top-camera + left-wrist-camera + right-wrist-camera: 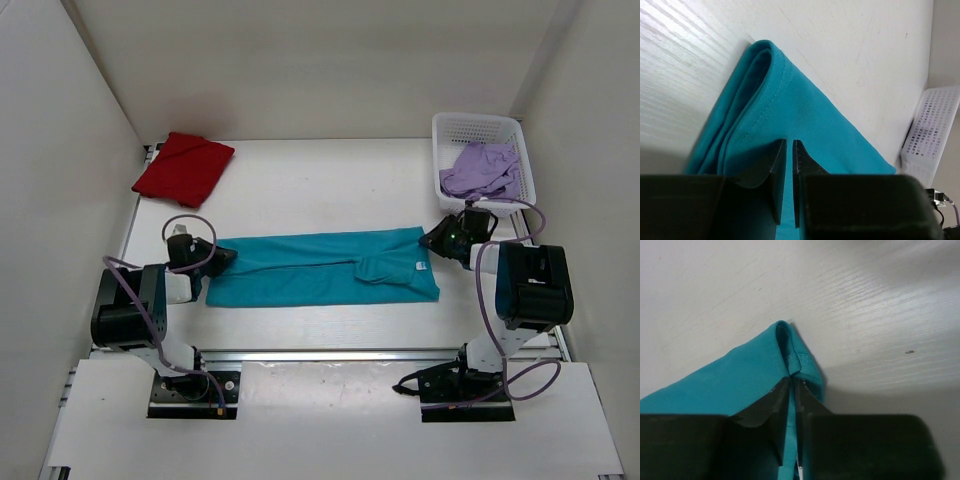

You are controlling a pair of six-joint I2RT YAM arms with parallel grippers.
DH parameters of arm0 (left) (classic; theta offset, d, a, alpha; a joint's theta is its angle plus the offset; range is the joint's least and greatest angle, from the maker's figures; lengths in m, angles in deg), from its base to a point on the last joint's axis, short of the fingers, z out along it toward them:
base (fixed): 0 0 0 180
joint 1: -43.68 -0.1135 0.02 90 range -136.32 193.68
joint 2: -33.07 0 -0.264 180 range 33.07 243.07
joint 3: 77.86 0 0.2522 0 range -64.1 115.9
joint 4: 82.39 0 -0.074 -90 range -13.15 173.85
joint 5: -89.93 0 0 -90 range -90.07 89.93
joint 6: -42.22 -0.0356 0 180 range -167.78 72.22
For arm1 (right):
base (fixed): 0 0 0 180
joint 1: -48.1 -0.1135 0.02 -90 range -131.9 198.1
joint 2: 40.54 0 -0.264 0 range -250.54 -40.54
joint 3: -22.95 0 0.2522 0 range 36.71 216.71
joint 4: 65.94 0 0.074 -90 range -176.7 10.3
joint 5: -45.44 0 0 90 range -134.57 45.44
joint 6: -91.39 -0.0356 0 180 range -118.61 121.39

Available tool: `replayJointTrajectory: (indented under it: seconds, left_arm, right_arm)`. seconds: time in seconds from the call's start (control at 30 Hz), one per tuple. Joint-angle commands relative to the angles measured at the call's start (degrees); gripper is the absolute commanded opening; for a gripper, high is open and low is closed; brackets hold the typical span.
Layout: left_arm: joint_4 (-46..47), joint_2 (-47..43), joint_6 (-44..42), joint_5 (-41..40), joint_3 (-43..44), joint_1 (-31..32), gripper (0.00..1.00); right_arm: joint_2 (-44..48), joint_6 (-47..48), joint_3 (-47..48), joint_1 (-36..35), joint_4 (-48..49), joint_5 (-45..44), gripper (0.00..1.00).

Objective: Fold and stack the t-shirts
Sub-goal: Fold the other side of the tshirt into a rectangle

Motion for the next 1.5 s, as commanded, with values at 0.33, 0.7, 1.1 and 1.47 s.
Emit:
replayJointTrajectory:
  seconds: [0.33, 0.7, 1.1, 1.47]
  left_arm:
    - [-8.2, -18.1, -4.3, -3.1, 1.5, 10.6, 0.28]
    - [-11.3, -21.4, -9.4, -0.3, 2.6, 21.5, 0.28]
    - [-8.1, -21.1, -8.4, 1.4, -2.0, 21.1, 0.28]
    - [-8.6, -24.2, -7.8, 1.2, -3.1, 20.2, 0.29]
  right_arm:
    - [17.0, 1.0, -0.3, -9.8, -7.0, -12.4, 0.28]
    - [14.4, 1.4, -5.1, -29.7, -10.8, -15.8, 0.0]
    - [30.1, 0.8, -15.8, -27.9, -15.1, -18.7, 0.0]
    - [37.1, -1.5, -19.2, -30.7, -20.5, -16.5, 0.0]
